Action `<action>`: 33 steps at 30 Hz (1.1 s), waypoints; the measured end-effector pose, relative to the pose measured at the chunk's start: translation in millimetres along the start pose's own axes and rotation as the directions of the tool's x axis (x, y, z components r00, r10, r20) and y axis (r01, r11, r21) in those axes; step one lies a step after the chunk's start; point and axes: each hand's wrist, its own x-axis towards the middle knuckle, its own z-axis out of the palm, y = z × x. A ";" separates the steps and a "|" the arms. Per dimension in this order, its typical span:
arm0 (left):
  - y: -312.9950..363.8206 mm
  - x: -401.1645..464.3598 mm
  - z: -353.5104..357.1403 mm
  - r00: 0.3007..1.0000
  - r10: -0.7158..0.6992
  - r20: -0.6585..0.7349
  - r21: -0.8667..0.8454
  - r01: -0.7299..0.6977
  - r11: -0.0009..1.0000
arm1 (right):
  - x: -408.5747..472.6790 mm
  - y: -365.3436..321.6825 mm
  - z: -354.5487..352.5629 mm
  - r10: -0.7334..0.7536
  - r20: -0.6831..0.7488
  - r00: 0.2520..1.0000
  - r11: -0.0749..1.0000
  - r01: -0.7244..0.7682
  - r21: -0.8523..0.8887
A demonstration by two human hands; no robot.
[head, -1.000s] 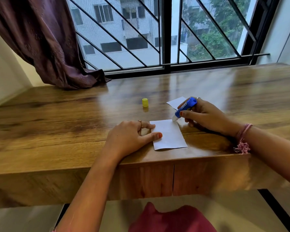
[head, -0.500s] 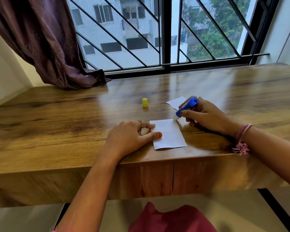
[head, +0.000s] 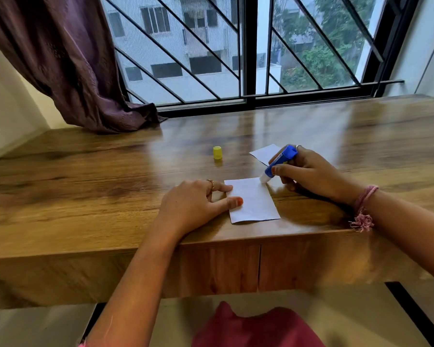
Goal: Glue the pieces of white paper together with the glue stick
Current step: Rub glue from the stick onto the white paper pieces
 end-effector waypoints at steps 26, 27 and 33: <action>-0.6 0.2 0.8 1.000 0.010 -0.001 0.018 -0.010 1.000 | -8.1 -3.8 -1.9 -0.086 0.126 0.988 0.993 0.074 0.096; -0.7 0.5 0.9 1.000 0.013 -0.005 0.019 -0.013 1.000 | -8.4 -3.4 -1.7 -0.100 0.147 0.984 0.990 0.084 0.113; -2.2 0.8 2.1 1.000 0.005 -0.025 -0.010 -0.006 1.000 | -7.4 -0.3 -2.1 -0.097 0.112 0.989 0.993 0.089 0.082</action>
